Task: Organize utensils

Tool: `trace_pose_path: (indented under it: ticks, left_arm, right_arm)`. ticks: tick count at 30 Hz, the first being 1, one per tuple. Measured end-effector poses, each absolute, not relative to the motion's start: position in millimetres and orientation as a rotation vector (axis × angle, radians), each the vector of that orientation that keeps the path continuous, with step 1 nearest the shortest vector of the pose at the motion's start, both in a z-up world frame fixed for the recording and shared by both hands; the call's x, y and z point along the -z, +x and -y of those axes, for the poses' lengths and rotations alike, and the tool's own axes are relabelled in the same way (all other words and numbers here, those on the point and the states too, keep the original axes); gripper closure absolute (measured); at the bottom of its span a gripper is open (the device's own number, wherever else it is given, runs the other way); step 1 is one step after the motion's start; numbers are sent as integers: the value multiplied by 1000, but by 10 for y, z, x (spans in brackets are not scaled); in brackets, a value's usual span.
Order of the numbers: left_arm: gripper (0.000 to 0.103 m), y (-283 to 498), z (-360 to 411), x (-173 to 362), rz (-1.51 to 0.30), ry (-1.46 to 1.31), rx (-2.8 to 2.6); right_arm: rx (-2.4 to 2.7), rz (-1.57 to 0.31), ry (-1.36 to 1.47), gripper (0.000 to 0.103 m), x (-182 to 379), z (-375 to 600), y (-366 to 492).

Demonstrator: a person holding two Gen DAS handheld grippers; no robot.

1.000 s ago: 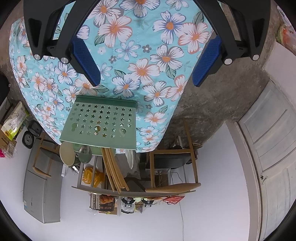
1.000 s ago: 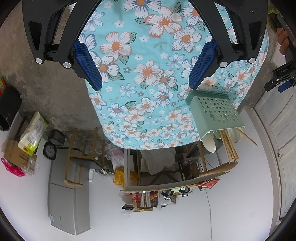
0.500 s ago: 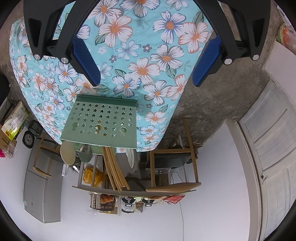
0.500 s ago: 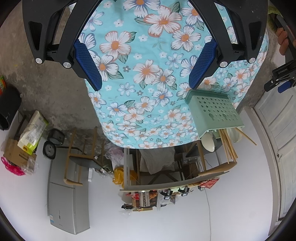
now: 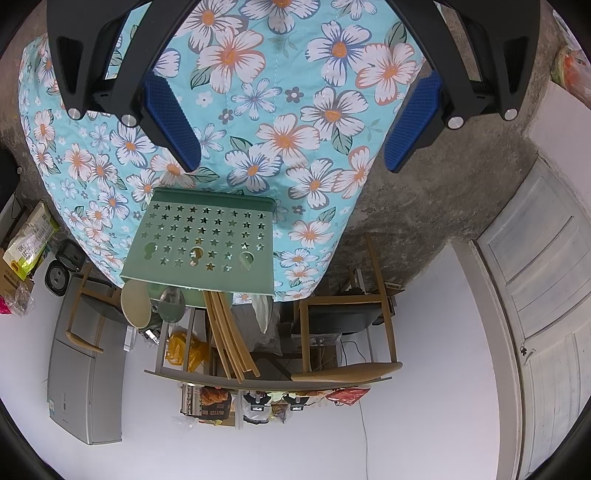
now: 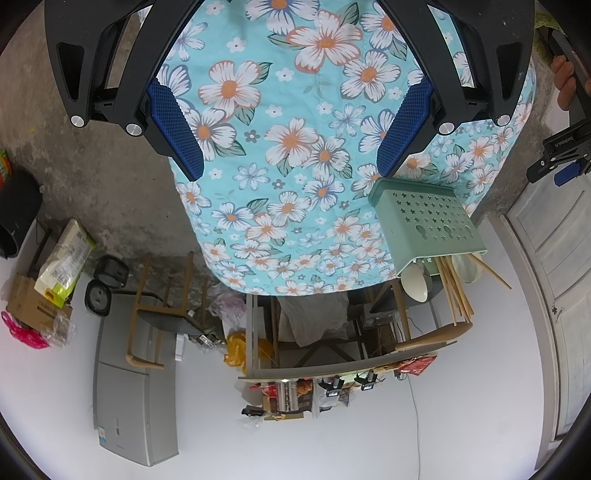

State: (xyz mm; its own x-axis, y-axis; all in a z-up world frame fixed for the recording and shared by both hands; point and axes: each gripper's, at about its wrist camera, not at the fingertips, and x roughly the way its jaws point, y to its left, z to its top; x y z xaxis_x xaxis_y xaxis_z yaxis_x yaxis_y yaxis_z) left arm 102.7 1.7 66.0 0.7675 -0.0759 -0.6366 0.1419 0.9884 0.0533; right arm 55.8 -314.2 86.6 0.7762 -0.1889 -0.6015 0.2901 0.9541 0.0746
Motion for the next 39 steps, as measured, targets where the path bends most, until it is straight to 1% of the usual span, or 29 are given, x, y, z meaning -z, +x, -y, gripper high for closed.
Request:
trace_pose_path:
  ticks: [39]
  left_arm:
    - [6,1034,-7,-651,-690,101,120]
  right_arm:
    - [260,-632,168,12,-893,3123,571]
